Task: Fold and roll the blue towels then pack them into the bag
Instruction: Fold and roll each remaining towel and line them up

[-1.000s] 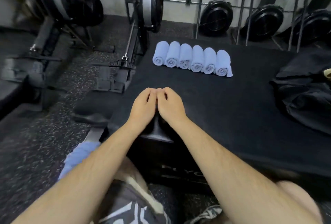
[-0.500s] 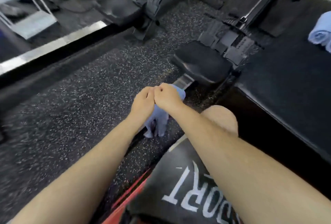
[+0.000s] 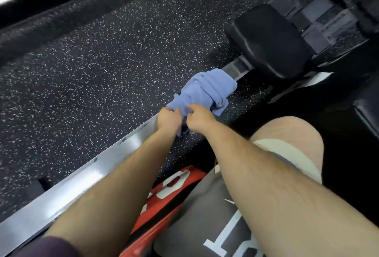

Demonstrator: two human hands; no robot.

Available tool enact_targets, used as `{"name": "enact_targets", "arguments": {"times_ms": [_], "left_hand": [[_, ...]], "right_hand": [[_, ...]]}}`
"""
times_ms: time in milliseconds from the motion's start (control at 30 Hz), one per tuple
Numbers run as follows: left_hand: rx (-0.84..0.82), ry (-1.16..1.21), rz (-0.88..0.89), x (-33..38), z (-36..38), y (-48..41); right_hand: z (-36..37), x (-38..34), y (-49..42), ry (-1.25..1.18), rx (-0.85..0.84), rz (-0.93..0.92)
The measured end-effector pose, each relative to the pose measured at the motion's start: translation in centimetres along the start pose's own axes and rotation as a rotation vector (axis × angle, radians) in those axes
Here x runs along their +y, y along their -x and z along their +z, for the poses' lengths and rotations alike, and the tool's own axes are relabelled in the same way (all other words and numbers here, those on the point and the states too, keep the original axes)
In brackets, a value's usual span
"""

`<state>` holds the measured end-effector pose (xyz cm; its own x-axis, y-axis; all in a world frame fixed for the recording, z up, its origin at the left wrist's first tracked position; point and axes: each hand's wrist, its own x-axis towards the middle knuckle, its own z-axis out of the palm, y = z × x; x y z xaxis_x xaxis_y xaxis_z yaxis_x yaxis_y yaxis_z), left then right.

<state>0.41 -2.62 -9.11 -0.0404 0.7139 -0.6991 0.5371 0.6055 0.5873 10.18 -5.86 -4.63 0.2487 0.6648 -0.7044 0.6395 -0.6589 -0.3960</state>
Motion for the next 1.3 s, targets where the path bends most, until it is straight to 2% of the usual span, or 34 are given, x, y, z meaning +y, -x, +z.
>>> {"name": "enact_targets", "arguments": {"times_ms": [133,267,433,600,700,767,867,933,1067,1200,1300], "left_hand": [[-0.017,0.06,-0.058,-0.1,0.9,-2.1],[0.004,0.243,-0.08,0.7,0.8,-0.8],[0.065,0.355,0.078,1.5,-0.5,3.0],[0.079,0.38,0.229,2.0,-1.8,5.1],[0.022,0.437,0.265,2.3,-3.0,6.1],[-0.022,0.458,0.228,2.1,-3.6,5.6],[-0.069,0.655,0.086,1.6,-4.0,4.0],[-0.074,0.693,0.08,3.4,-4.9,6.0],[-0.001,0.581,0.208,8.1,-6.5,12.3],[-0.084,0.463,0.364,13.3,-6.5,17.3],[-0.146,0.363,0.53,18.2,-5.9,21.8]], "right_hand": [[0.7,-0.1,-1.0,-0.098,-0.114,0.026],[0.0,-0.2,-0.9,-0.206,-0.057,0.006],[-1.1,0.0,-0.7,-0.325,0.208,-0.015],[-1.2,-0.5,0.3,-0.392,0.145,-0.046],[-1.6,-0.8,1.3,-0.464,0.143,-0.081],[-2.1,-1.0,2.2,-0.534,0.135,-0.098],[-3.0,-1.5,3.7,-0.623,0.175,-0.118],[-3.6,-1.9,4.7,-0.621,0.229,-0.165],[-6.1,-2.6,8.4,-0.656,0.391,-0.289],[-10.9,-2.4,13.5,-0.78,0.585,-0.423],[-15.5,-1.6,17.0,-0.763,0.786,-0.524]]}}
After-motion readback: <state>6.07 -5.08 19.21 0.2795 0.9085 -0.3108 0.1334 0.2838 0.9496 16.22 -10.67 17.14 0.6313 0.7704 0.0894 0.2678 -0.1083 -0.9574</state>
